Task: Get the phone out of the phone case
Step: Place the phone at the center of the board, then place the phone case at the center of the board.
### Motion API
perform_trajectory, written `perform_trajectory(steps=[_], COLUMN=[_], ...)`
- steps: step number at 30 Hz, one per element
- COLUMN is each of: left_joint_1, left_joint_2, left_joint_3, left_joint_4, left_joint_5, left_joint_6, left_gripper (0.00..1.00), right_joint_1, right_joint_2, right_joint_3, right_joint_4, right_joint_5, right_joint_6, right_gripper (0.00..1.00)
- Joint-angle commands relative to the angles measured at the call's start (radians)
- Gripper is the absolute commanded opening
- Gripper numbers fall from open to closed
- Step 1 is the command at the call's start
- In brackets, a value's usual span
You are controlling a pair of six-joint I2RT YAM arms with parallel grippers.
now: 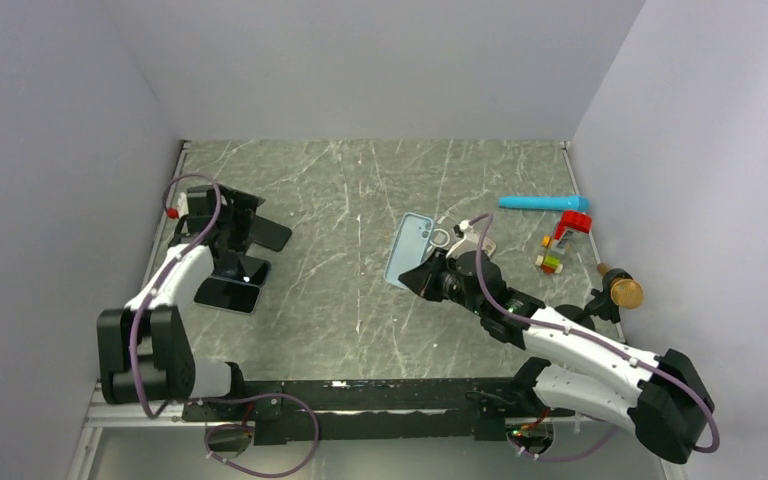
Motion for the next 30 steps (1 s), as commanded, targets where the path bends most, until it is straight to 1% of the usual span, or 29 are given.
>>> perform_trajectory(steps=[1, 2, 3, 5, 6, 7, 9, 10, 11, 13, 15, 17, 19, 21, 26, 30], left_joint_1=[0.002, 0.0, -0.007, -0.052, -0.086, -0.111, -0.124, -0.131, -0.136, -0.138, -0.138, -0.135, -0.131, -0.126, -0.113, -0.102], left_joint_2=[-0.151, -0.181, -0.204, -0.231, -0.229, -0.214, -0.162, -0.142, -0.125, -0.118, -0.131, -0.138, -0.135, -0.135, -0.162, -0.158], left_joint_3=[0.025, 0.021, 0.014, 0.03, 0.064, 0.112, 0.2, 0.224, 0.235, 0.219, 0.182, 0.162, 0.184, 0.204, 0.185, 0.182], left_joint_4=[-0.122, -0.087, -0.019, 0.1, 0.103, 0.057, -0.047, -0.066, -0.066, -0.012, 0.056, 0.088, 0.046, 0.018, 0.037, 0.043], left_joint_5=[0.008, 0.023, 0.037, 0.048, 0.037, 0.041, 0.111, 0.155, 0.197, 0.309, 0.354, 0.36, 0.344, 0.332, 0.328, 0.35], left_joint_6=[0.075, 0.108, 0.156, 0.337, 0.438, 0.531, 0.588, 0.613, 0.613, 0.589, 0.565, 0.565, 0.587, 0.608, 0.593, 0.574], left_gripper=[0.99, 0.99, 0.99, 0.99, 0.99, 1.0, 0.99, 0.99, 0.99, 0.99, 0.99, 0.99, 0.99, 0.99, 0.99, 0.99], right_joint_1=[-0.102, -0.128, -0.156, -0.222, -0.245, -0.265, -0.311, -0.332, -0.349, -0.365, -0.373, -0.379, -0.38, -0.38, -0.38, -0.381], right_joint_2=[0.035, 0.049, 0.068, 0.137, 0.177, 0.222, 0.32, 0.376, 0.435, 0.548, 0.649, 0.734, 0.787, 0.824, 0.897, 0.939], right_joint_3=[-0.048, -0.07, -0.082, -0.053, -0.03, -0.009, 0.022, 0.039, 0.065, 0.131, 0.195, 0.249, 0.271, 0.28, 0.312, 0.359], right_joint_4=[0.173, 0.224, 0.271, 0.309, 0.31, 0.32, 0.366, 0.397, 0.43, 0.46, 0.47, 0.499, 0.54, 0.577, 0.59, 0.547], right_joint_5=[-0.133, -0.163, -0.192, -0.249, -0.273, -0.293, -0.338, -0.36, -0.382, -0.392, -0.372, -0.359, -0.318, -0.262, -0.175, -0.146], right_joint_6=[0.081, 0.109, 0.129, 0.151, 0.155, 0.163, 0.193, 0.218, 0.23, 0.236, 0.241, 0.26, 0.295, 0.329, 0.389, 0.365], right_gripper=[0.0, 0.0, 0.0, 0.0, 0.0, 0.0, 0.0, 0.0, 0.0, 0.0, 0.0, 0.0, 0.0, 0.02, 0.07, 0.15])
